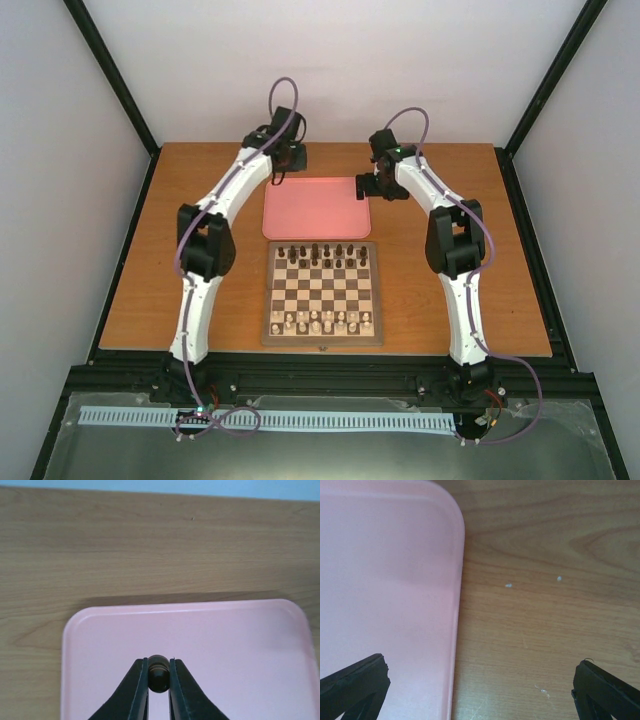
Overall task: Set up the chess pieces on the board
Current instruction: Pick up the chess piece from the storage box, then place the chess piece on the chessboard.
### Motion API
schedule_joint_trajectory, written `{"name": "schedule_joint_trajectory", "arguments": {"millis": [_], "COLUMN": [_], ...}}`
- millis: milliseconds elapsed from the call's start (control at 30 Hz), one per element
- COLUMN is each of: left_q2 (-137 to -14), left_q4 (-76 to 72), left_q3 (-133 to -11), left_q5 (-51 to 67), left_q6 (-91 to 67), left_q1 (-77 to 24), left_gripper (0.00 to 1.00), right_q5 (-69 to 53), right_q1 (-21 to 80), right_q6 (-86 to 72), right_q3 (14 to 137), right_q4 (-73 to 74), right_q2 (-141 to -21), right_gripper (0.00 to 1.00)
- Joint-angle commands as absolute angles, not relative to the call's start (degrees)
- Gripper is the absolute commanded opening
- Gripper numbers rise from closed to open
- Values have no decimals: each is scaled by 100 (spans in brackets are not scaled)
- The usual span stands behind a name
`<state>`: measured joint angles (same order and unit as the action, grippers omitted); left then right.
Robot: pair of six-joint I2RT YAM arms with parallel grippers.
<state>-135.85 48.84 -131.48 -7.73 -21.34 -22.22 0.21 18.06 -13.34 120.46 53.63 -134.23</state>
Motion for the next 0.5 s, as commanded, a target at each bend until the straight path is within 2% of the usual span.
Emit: {"name": "schedule_joint_trajectory", "arguments": {"millis": [0,267,467], "left_q2": [-12379,-9707,-8283], "left_q4": [5098,5110,4956], "left_q3": [-12449,-9291,-7345], "left_q5": [-727,-682,-432], "left_q6": [-1944,-2384,-2894], "left_q1": [-2181,-2197,-2456], "left_gripper": [3,3,3], "right_q5": [-54,-34,43], "right_q1": [1761,1757,1758], "right_q6": [-1423,-1437,-1431], "right_q3": [11674,11350,11438], "right_q4": [5185,5024,5059], "right_q2": [-13103,-13005,-13046], "right_gripper": [100,100,100]}}
